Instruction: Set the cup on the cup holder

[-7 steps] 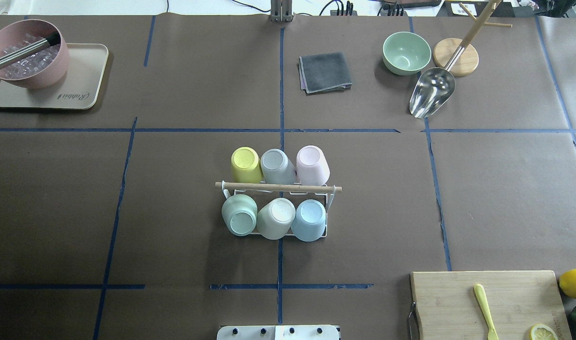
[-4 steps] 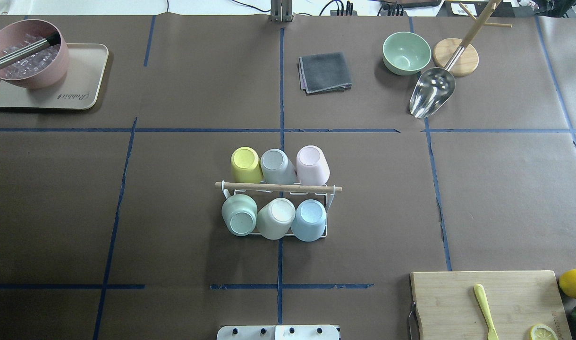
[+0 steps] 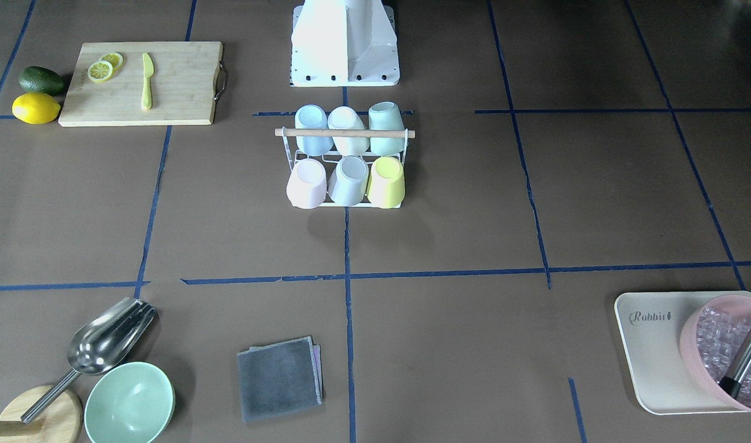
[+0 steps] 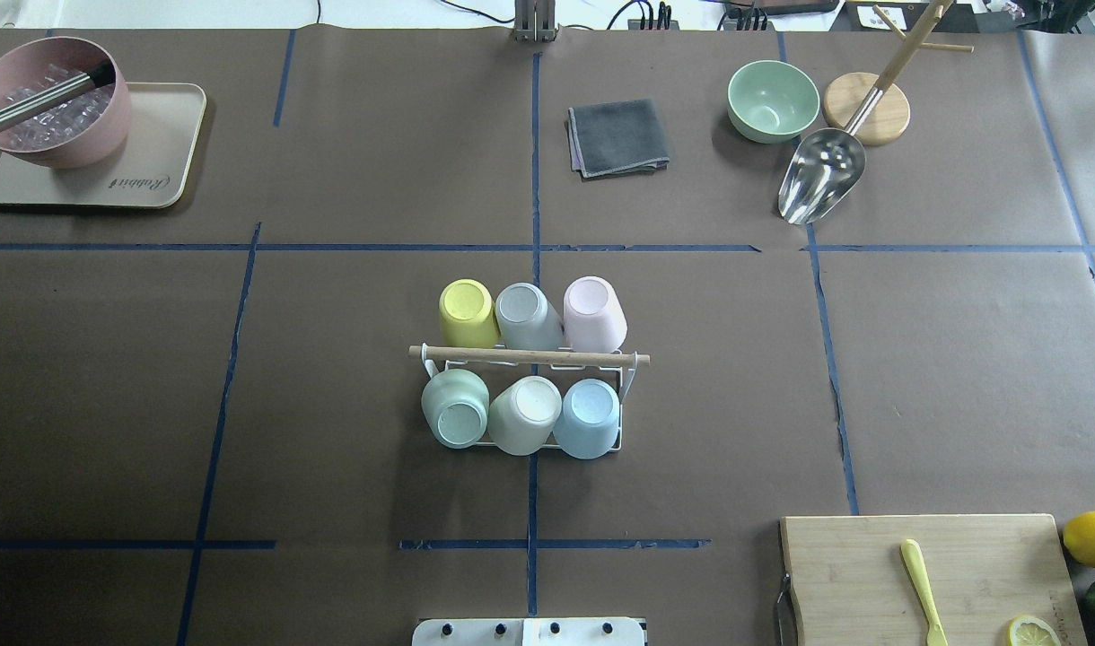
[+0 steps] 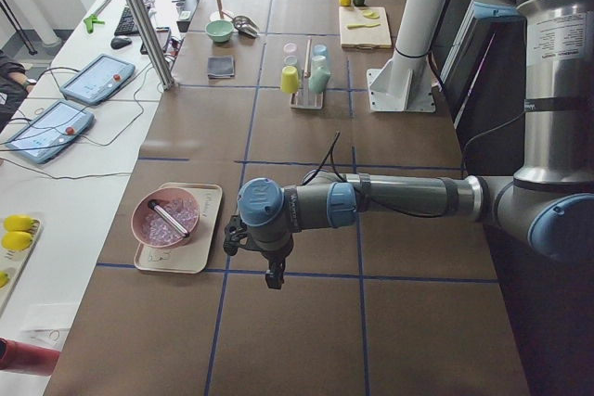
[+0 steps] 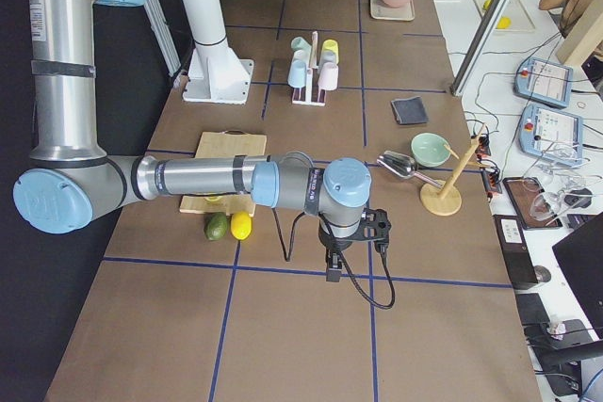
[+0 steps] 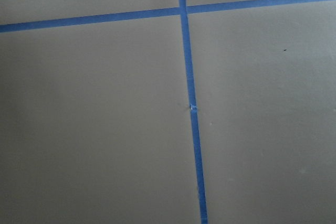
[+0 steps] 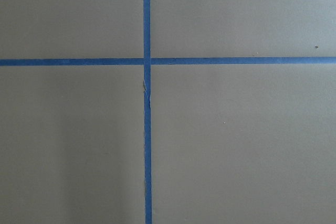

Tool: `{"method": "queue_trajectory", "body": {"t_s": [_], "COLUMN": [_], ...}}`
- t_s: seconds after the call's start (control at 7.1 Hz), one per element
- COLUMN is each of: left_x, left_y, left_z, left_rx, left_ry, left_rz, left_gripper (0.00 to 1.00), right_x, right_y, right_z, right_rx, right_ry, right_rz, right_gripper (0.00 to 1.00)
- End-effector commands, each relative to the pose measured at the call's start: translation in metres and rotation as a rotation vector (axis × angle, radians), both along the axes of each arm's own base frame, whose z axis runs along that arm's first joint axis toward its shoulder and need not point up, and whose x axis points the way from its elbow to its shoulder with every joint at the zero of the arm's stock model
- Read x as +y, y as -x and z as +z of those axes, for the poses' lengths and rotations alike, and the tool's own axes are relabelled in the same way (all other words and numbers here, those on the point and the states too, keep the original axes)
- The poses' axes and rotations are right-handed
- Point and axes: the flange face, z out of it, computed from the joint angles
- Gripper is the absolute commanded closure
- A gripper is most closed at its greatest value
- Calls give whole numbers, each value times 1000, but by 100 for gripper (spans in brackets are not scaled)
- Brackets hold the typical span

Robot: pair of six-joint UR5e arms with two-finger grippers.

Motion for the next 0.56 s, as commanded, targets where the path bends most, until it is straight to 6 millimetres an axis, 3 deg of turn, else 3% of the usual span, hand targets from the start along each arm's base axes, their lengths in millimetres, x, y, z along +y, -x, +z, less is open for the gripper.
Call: {"method": "queue_trajectory", "body": {"t_s": [0.0,0.42], "left_x": [1,4], "left_y": [3,3], "left_z": [0,3], "left_rx": [0,1], "left_ry": [16,25], "left_rz": [-7,-7], "left_gripper": [0,0], "right_x": [-3,-4], "right_y": [0,0], "right_z": [-4,-6], "right_rx": [1,-1], "right_ry": [-10,-11], "right_rz": [-1,1], "right_gripper": [0,0]}}
